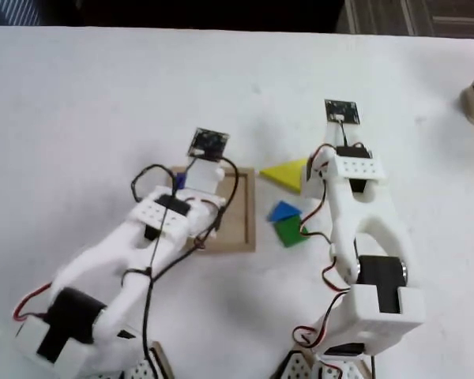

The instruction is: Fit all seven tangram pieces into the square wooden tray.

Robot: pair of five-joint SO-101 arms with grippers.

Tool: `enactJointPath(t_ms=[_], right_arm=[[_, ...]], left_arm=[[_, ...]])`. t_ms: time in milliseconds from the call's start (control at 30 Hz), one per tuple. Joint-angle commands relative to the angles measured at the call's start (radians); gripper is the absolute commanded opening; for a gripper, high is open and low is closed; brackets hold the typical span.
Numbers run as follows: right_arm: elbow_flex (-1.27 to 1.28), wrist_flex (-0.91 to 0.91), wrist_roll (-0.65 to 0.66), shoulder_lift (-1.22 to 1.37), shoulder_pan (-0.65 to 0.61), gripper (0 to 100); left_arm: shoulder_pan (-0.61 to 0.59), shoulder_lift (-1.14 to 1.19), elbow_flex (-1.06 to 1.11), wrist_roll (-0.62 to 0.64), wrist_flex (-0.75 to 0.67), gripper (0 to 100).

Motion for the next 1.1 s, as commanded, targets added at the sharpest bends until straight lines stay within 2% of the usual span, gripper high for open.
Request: enactJointPath(t_ms=[0, 200, 333, 400, 500, 633, 733, 833, 933, 1067], right_arm=[[-0.005, -0.012, 0.012, -0.024, -0.007, 2.1], [-0.005, -0.012, 0.009, -0.024, -0.005, 2.1], [-0.005, -0.012, 0.011, -0.024, -0.004, 2.1], [-0.003, -0.012, 0.012, -0.024, -0.008, 2.2], [-0.002, -0.01, 0.012, -0.022, -0.016, 2.2], [-0.009, 0.031, 0.012, -0.036, -0.016, 2.2], [-0.041, 0.136, 0.014, -0.064, -0.019, 2.2], [-0.071, 0.257, 0.015, -0.11, -0.021, 3.6], [-0.055, 0.329, 0.057, -0.153, -0.036, 10.1], [0.051, 0.315, 0.083, -0.206, -0.113, 14.4]], left_arm=[[-0.015, -0.154, 0.04, -0.009, 0.014, 2], [-0.033, -0.348, 0.149, -0.009, 0.014, 3], [-0.151, -0.437, 0.17, -0.009, 0.011, 3], [-0.236, -0.438, 0.172, -0.009, -0.041, 3], [-0.335, -0.392, 0.163, -0.008, -0.13, 2], [-0.423, -0.294, 0.071, -0.006, -0.112, 3], [-0.473, -0.202, -0.002, -0.003, -0.114, 3], [-0.509, -0.113, -0.074, -0.003, -0.112, 3], [-0.529, -0.051, -0.12, -0.006, -0.112, 3], [-0.533, -0.028, -0.135, -0.006, -0.107, 3]])
